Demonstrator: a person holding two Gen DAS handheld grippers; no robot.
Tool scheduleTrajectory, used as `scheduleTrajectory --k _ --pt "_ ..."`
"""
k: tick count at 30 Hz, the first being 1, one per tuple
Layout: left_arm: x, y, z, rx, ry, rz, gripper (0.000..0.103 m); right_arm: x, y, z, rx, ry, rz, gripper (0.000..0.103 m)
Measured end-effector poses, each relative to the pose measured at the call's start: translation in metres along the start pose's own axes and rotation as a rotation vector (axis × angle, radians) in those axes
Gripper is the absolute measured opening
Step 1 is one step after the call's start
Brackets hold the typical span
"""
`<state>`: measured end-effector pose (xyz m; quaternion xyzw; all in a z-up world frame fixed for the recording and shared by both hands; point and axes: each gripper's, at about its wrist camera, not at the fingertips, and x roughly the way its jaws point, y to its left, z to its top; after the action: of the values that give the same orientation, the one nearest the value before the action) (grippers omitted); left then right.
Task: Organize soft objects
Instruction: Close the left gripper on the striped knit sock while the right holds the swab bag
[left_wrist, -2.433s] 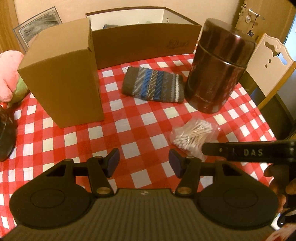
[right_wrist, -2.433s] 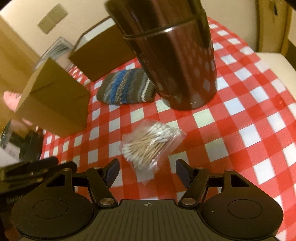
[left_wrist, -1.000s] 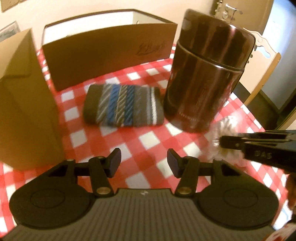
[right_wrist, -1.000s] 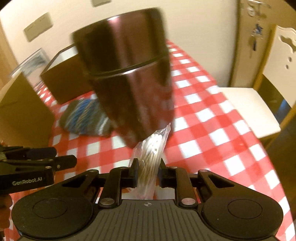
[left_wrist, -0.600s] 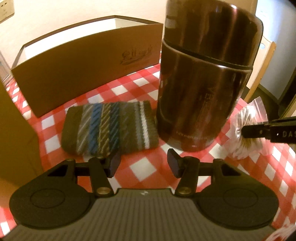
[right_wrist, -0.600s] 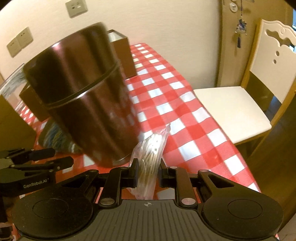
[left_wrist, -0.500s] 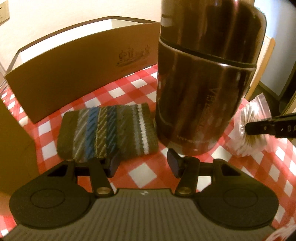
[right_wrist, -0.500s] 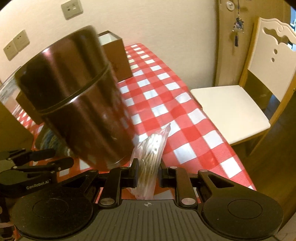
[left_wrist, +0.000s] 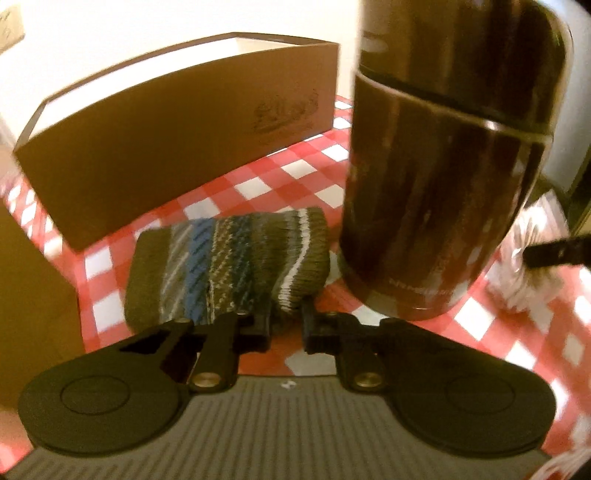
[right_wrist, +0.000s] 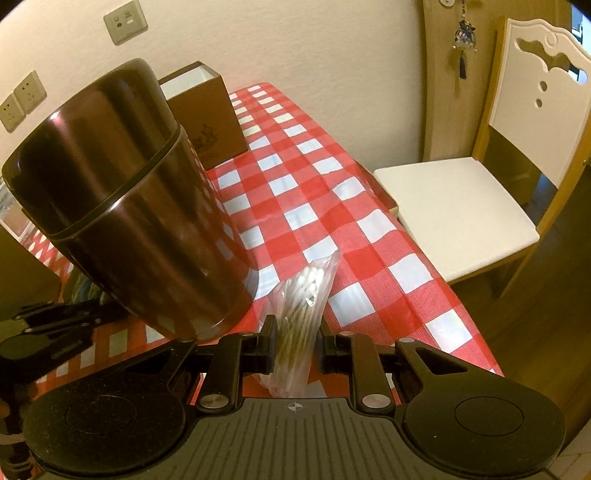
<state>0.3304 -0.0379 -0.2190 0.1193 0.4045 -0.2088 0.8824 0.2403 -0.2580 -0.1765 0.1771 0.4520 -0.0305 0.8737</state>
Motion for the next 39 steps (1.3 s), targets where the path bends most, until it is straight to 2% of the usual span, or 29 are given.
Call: scheduleTrajectory --k 3,7,12,17,19,23,26,27,33,35,39 --pt "-0.010 0.011 -0.003 -0.072 0.017 -0.031 0.011 0.000 -0.002 -0.001 0.006 0.005 0.008 0.020" --pt "-0.036 0.017 -0.013 -0.117 0.044 -0.060 0.011 -0.002 -0.004 -0.003 0.007 0.010 0.014 0.020" --pt "-0.072 0.021 -0.034 -0.216 0.099 -0.134 0.011 -0.006 -0.004 -0.009 0.002 0.017 0.026 0.020" --pt "-0.102 0.010 -0.043 -0.255 0.141 -0.220 0.011 -0.014 0.000 -0.018 -0.010 0.021 0.040 0.020" --pt "-0.109 0.003 -0.043 -0.257 0.140 -0.232 0.011 -0.018 0.000 -0.021 -0.012 0.022 0.043 0.020" --pt "-0.104 0.013 -0.042 -0.331 0.127 -0.172 0.012 -0.022 0.001 -0.025 -0.012 0.024 0.043 0.020" --pt "-0.093 0.023 -0.042 -0.344 0.120 -0.057 0.017 -0.025 0.000 -0.027 -0.011 0.027 0.042 0.020" --pt "-0.090 0.025 -0.042 -0.339 0.114 -0.039 0.017 -0.025 0.000 -0.027 -0.011 0.028 0.041 0.020" --pt "-0.072 0.040 -0.042 -0.341 0.101 0.053 0.047 -0.024 0.000 -0.025 -0.007 0.032 0.035 0.020" --pt "-0.068 0.040 -0.041 -0.317 0.094 0.078 0.068 -0.024 0.000 -0.025 -0.009 0.029 0.036 0.020" --pt "-0.062 0.044 -0.045 -0.298 0.101 0.114 0.073 -0.022 0.001 -0.023 -0.014 0.028 0.039 0.020"
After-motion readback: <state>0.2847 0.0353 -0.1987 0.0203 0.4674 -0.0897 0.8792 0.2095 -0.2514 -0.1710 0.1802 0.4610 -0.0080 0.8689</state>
